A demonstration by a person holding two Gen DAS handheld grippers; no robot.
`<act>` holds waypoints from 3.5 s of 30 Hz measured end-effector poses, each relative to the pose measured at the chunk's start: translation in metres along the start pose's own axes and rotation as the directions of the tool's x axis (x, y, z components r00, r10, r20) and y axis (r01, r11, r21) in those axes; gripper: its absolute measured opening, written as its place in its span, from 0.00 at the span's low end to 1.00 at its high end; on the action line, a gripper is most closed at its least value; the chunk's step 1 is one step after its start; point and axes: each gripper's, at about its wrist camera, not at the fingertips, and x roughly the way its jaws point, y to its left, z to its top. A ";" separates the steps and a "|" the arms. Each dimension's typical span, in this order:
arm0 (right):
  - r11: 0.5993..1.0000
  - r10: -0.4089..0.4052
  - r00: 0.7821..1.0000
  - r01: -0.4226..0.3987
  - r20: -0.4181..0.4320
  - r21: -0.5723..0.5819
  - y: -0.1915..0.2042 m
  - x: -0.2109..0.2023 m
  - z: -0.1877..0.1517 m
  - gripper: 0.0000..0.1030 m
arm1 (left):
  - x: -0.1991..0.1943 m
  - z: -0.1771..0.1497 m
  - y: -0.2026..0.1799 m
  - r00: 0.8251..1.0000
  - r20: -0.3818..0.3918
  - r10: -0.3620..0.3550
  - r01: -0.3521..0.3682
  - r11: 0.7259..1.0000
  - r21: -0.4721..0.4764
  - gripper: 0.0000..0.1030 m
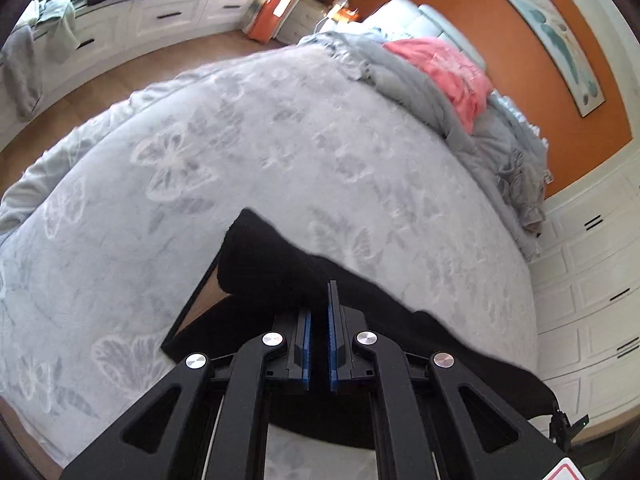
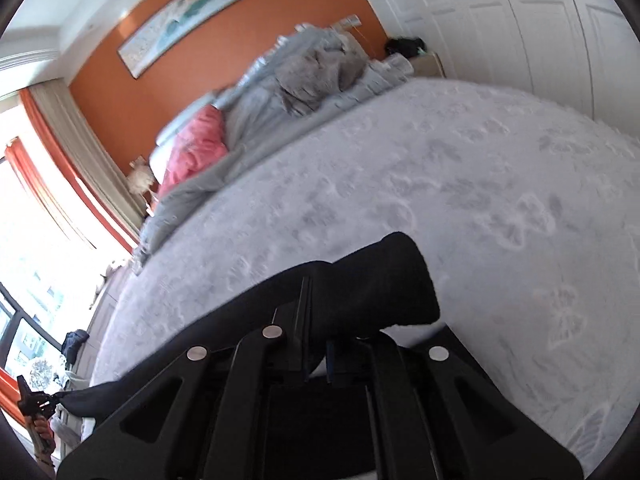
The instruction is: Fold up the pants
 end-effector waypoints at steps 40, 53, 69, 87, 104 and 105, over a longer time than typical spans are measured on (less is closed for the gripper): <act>0.968 -0.247 0.961 0.239 -0.122 -0.072 -0.054 -0.009 -0.086 0.40 | 0.020 -0.076 0.029 0.999 0.013 0.034 -0.034 0.999 -0.019 0.77; 0.914 -0.329 0.924 0.259 -0.196 -0.312 -0.040 0.078 -0.055 0.06 | 0.039 -0.107 0.063 0.996 0.008 0.089 -0.085 0.972 -0.217 0.83; 0.963 -0.259 0.954 0.245 -0.149 -0.110 -0.080 0.009 -0.089 0.62 | 0.047 -0.113 0.063 0.997 0.057 -0.060 0.075 0.946 -0.316 0.83; 0.945 -0.027 0.988 0.074 -0.150 0.319 -0.081 0.054 -0.095 0.11 | 0.073 -0.076 0.091 0.987 0.049 -0.153 0.159 0.898 -0.411 0.15; 0.950 0.014 0.967 0.066 -0.255 0.305 -0.131 -0.016 -0.114 0.12 | 0.009 -0.115 0.103 0.987 -0.156 -0.048 -0.012 0.931 -0.364 0.12; 0.943 0.043 0.970 0.039 -0.238 0.329 -0.139 -0.015 -0.125 0.13 | 0.018 -0.124 0.113 0.984 -0.175 -0.040 -0.030 0.925 -0.380 0.13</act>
